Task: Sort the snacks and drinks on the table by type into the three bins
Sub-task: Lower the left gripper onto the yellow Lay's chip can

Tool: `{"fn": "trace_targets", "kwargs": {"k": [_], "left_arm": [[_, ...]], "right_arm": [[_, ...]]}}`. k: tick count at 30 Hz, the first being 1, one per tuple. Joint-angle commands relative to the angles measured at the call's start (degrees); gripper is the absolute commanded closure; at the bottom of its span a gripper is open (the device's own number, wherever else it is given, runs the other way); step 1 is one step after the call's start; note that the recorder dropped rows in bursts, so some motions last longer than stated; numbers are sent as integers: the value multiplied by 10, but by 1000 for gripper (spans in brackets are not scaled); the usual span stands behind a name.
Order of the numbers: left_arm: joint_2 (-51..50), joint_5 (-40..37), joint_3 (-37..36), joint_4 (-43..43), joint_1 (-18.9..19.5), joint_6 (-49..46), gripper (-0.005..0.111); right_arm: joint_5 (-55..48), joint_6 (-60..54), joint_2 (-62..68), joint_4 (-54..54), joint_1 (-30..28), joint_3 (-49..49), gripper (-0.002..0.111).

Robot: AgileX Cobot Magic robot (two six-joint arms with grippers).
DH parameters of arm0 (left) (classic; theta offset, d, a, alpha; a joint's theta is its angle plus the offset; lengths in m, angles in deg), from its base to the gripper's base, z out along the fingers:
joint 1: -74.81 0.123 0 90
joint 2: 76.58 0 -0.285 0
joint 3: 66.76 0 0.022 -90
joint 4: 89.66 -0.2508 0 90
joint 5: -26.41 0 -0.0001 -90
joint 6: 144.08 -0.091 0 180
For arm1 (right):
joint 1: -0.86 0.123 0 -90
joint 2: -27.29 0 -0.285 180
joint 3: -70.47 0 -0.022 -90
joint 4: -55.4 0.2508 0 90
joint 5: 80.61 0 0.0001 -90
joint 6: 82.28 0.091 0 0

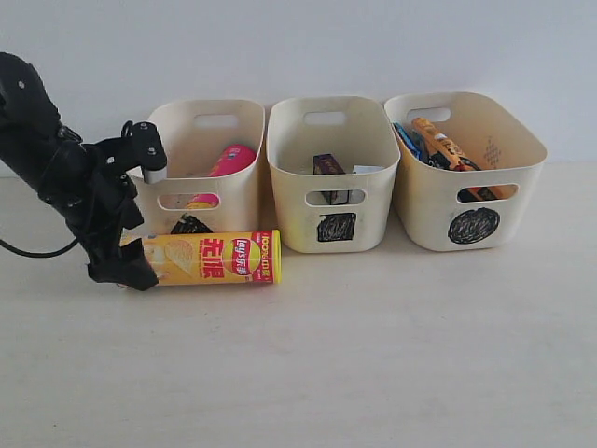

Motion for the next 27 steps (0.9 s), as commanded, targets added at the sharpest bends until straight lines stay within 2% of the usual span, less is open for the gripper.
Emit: {"fn": "trace_targets", "kwargs": {"k": [1,7,12,27], "left_arm": [[-31,18,-3,6,1,-3,16],[-54,80,-3,19,1,-3,16],[-70,89,-3,19,1,-18,17],[-82,7,-3,39,1,-32,27]], "right_arm": [[4,-1,-3,-6,-1,-2,108],[4,-1,-3,-6,-1,-2,108],[4,-1,-3,-6,-1,-2,108],[4,-1,-3,-6,-1,-2,108]]}}
